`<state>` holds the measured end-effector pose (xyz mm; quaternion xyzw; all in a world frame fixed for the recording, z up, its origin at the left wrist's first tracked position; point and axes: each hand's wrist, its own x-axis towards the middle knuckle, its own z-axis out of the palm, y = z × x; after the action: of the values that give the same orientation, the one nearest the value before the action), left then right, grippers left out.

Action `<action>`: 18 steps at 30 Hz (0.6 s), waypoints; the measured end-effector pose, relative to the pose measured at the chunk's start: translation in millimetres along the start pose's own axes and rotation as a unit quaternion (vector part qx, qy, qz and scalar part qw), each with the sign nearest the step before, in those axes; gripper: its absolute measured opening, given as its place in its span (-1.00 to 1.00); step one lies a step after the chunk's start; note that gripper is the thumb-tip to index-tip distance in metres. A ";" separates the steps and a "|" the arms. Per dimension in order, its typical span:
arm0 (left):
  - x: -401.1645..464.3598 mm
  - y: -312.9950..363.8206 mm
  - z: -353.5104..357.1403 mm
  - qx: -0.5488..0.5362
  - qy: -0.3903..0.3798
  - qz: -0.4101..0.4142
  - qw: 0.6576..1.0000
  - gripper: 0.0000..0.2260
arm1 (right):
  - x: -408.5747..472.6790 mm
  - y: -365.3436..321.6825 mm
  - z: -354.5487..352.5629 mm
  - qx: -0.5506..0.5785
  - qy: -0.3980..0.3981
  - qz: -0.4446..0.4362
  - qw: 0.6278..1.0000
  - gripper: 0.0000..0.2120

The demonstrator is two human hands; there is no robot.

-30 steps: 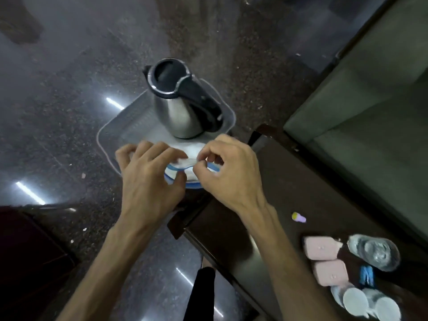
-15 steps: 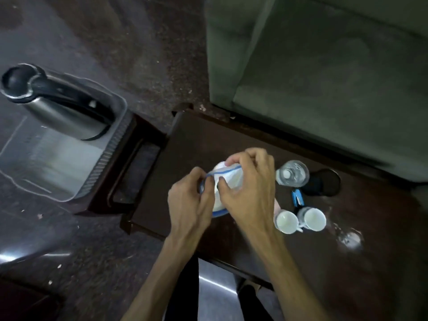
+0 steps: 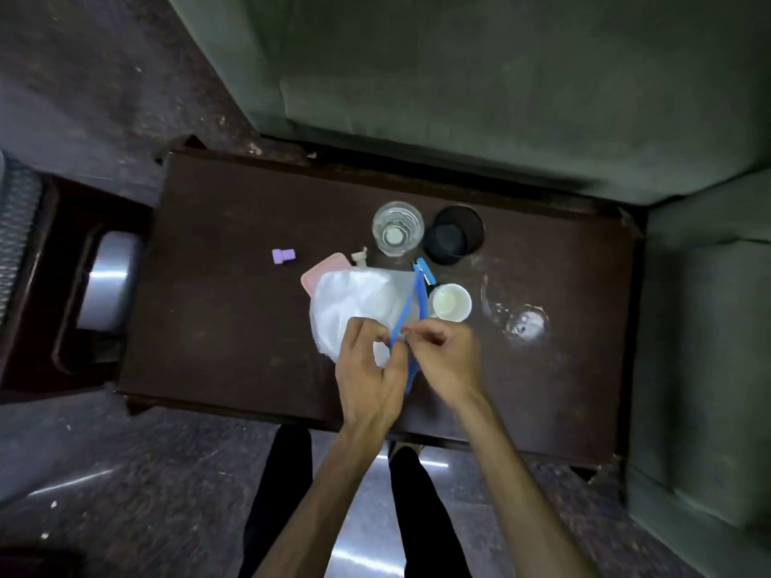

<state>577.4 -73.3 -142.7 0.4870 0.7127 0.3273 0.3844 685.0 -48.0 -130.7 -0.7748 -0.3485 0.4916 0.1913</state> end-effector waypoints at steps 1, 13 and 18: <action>-1.3 -0.9 3.0 -0.007 -0.013 0.002 1.000 -0.84 | 2.9 1.1 -1.1 0.045 -0.025 0.021 0.998 -0.87; 7.6 -12.6 12.8 -0.109 -0.085 -0.046 0.989 -0.91 | 36.8 3.2 13.9 0.024 -0.018 0.105 0.994 -0.86; 6.7 -11.2 10.0 -0.110 -0.030 -0.037 0.993 -0.91 | 41.7 2.1 25.2 -0.010 0.008 0.110 0.994 -0.69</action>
<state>579.6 -69.6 -158.6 0.4246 0.6783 0.3739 0.4689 674.7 -20.3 -169.4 -0.8140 -0.2646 0.5001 0.1315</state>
